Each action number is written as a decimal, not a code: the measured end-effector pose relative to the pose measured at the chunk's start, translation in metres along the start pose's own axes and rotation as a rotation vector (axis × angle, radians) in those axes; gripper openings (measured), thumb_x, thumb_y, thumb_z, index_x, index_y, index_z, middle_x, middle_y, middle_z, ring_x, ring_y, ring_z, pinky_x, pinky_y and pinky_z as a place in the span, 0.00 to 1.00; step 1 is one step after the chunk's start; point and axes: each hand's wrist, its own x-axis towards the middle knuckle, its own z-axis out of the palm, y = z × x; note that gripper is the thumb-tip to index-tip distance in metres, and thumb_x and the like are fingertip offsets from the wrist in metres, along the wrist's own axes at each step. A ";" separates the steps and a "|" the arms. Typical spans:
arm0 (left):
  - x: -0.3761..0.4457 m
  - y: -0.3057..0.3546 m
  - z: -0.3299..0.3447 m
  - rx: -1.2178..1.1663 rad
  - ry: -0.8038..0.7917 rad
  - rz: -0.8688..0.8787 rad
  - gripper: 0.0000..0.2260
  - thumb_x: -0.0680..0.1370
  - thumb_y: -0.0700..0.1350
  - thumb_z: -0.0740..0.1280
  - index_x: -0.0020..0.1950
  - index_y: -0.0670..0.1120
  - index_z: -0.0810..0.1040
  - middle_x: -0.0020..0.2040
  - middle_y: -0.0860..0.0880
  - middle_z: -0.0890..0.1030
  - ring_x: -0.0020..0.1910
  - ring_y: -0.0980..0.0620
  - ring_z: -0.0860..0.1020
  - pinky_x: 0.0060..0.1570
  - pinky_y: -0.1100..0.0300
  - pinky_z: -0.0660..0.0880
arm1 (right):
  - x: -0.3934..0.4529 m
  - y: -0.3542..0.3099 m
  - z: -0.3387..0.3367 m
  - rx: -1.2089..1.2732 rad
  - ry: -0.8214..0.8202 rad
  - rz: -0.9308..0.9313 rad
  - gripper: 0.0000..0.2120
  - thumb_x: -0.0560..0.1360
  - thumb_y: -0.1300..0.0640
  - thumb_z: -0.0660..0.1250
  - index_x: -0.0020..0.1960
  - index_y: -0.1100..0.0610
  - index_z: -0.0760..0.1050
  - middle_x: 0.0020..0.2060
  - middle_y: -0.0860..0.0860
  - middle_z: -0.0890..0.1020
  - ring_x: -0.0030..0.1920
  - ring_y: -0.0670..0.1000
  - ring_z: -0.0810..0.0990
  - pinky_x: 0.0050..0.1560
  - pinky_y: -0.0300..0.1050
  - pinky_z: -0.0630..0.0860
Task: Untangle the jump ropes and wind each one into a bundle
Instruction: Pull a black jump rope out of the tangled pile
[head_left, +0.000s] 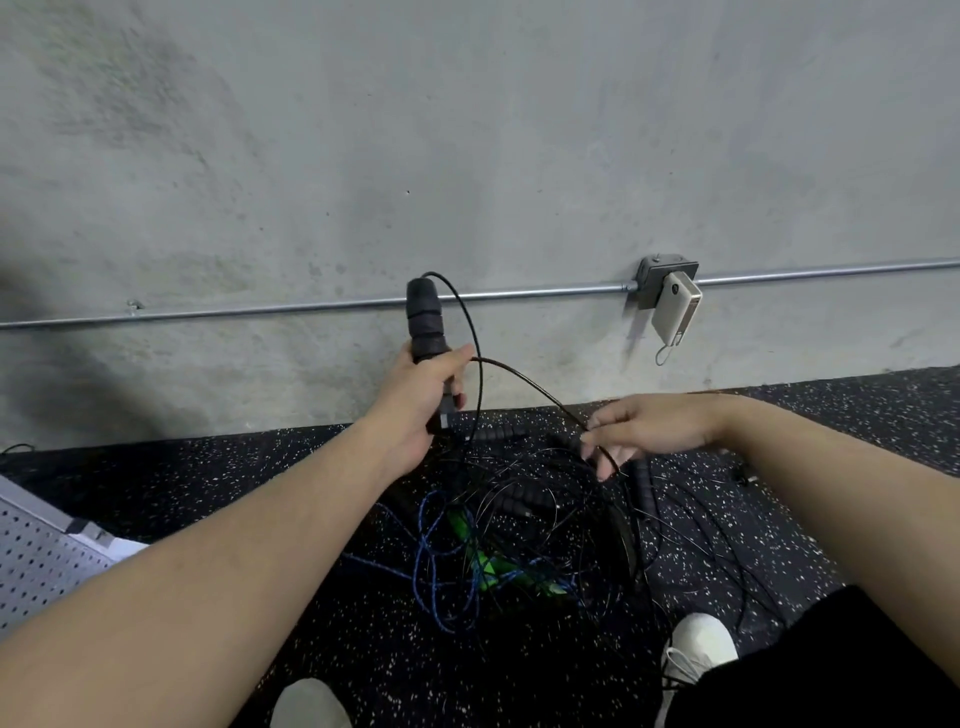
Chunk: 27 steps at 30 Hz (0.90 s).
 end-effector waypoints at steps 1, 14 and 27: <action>0.000 0.001 -0.003 0.095 0.035 0.025 0.09 0.78 0.41 0.73 0.52 0.47 0.73 0.34 0.49 0.76 0.32 0.53 0.73 0.36 0.57 0.75 | -0.001 0.000 0.000 0.025 0.029 -0.031 0.12 0.84 0.48 0.59 0.58 0.52 0.78 0.44 0.55 0.86 0.46 0.50 0.84 0.56 0.43 0.76; -0.030 -0.006 0.024 0.484 -0.219 0.162 0.12 0.78 0.54 0.72 0.56 0.55 0.74 0.43 0.53 0.87 0.50 0.52 0.84 0.65 0.42 0.74 | -0.010 -0.042 0.006 0.013 0.478 -0.324 0.11 0.82 0.45 0.61 0.50 0.46 0.81 0.28 0.46 0.70 0.28 0.47 0.65 0.32 0.42 0.65; -0.017 -0.004 0.032 0.155 0.084 0.177 0.08 0.79 0.41 0.71 0.48 0.49 0.73 0.26 0.54 0.72 0.26 0.54 0.73 0.34 0.59 0.73 | -0.045 -0.001 0.002 0.020 0.081 -0.026 0.12 0.83 0.47 0.61 0.52 0.55 0.76 0.44 0.45 0.85 0.35 0.36 0.77 0.45 0.35 0.70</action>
